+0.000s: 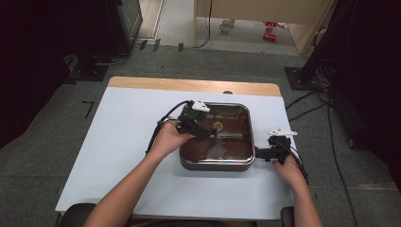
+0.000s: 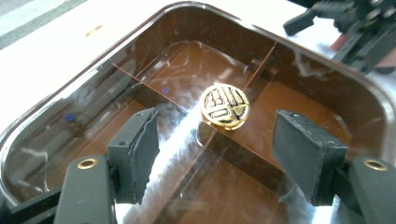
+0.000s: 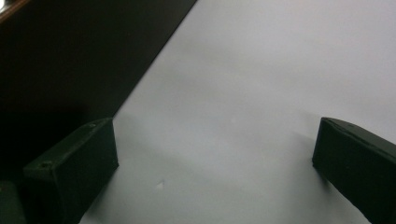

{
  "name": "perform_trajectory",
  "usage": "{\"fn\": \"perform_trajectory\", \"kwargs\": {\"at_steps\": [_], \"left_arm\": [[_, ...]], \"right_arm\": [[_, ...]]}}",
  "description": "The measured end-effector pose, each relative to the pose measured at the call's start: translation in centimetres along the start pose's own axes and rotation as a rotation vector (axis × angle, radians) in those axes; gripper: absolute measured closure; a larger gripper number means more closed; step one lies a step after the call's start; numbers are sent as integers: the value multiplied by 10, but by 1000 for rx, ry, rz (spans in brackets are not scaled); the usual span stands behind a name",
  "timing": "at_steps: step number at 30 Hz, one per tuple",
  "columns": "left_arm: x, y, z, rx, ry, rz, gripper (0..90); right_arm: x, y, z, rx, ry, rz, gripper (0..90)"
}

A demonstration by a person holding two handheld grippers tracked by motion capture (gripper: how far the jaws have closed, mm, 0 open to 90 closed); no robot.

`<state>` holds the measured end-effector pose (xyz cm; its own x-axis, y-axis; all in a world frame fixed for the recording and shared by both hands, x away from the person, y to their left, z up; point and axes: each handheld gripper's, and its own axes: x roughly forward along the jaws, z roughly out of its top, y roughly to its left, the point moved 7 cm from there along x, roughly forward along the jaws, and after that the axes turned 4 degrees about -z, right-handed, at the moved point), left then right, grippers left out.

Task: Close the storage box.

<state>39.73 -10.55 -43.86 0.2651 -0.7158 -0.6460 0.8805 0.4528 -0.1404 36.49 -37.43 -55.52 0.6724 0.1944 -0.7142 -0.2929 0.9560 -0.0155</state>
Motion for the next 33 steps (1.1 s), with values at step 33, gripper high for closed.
{"fn": "perform_trajectory", "kwargs": {"at_steps": [33], "left_arm": [[-80,25,-84,-40,-86,139,235]], "right_arm": [[0,0,0,-1,-1,0,0]]}}
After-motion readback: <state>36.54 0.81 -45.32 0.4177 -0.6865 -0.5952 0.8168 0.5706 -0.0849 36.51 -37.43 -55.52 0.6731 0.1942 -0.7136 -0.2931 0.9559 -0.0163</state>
